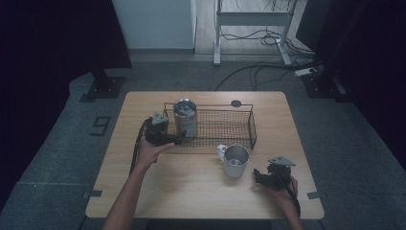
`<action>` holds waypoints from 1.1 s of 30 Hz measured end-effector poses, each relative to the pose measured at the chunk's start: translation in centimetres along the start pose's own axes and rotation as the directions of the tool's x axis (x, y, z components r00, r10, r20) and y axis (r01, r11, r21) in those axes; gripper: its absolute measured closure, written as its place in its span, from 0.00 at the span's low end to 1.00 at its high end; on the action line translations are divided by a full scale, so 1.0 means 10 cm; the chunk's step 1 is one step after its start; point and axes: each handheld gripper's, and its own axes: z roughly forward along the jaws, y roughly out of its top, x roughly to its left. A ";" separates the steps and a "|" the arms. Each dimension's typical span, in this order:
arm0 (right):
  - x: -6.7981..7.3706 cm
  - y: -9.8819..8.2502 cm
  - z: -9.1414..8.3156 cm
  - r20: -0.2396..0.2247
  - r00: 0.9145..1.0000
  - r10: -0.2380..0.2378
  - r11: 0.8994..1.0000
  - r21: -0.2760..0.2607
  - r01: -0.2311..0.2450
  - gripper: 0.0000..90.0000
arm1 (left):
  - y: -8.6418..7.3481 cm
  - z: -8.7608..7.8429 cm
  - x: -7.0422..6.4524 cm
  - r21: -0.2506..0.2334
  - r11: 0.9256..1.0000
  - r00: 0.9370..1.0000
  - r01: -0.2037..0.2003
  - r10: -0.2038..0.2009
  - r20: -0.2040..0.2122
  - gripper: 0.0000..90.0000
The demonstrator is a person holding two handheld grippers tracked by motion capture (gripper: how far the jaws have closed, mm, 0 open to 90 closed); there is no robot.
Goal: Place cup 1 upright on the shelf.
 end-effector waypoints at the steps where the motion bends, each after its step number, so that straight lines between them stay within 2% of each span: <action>1: 0.00 0.00 0.00 0.000 1.000 -0.001 1.000 0.000 0.001 0.15 | -0.03 -0.03 -0.02 0.003 1.000 1.000 -0.008 0.008 -0.003 0.02; 7: 0.00 0.00 0.00 0.000 1.000 -0.002 1.000 0.001 0.002 0.15 | -0.23 -0.23 -0.11 0.001 1.000 0.999 -0.012 0.012 0.031 0.04; 12: 0.00 0.00 0.00 0.000 1.000 -0.002 1.000 0.001 0.002 0.15 | -0.44 -0.35 -0.17 -0.005 1.000 0.999 0.000 0.000 0.053 0.06; 18: 0.00 0.00 0.00 0.001 1.000 -0.002 1.000 0.000 0.002 0.15 | -0.69 -0.41 -0.21 0.000 1.000 0.998 0.016 -0.016 0.065 0.09; 21: 0.00 0.00 0.00 0.001 1.000 -0.002 1.000 0.001 0.002 0.15 | -0.82 -0.41 -0.23 0.022 1.000 0.997 0.017 -0.019 0.074 0.09; 25: 0.00 0.00 0.00 0.001 1.000 -0.002 1.000 0.001 0.002 0.15 | -0.97 -0.43 -0.25 0.047 0.999 0.999 0.002 -0.005 0.049 0.12; 29: 0.00 0.00 0.00 0.001 1.000 -0.002 1.000 0.001 0.002 0.15 | -1.09 -0.42 -0.23 0.072 0.997 0.999 0.010 -0.014 0.052 0.12; 33: 0.00 0.00 0.00 0.000 1.000 -0.001 1.000 0.001 0.001 0.15 | -1.15 -0.41 -0.23 0.088 0.996 0.999 0.010 -0.015 0.050 0.13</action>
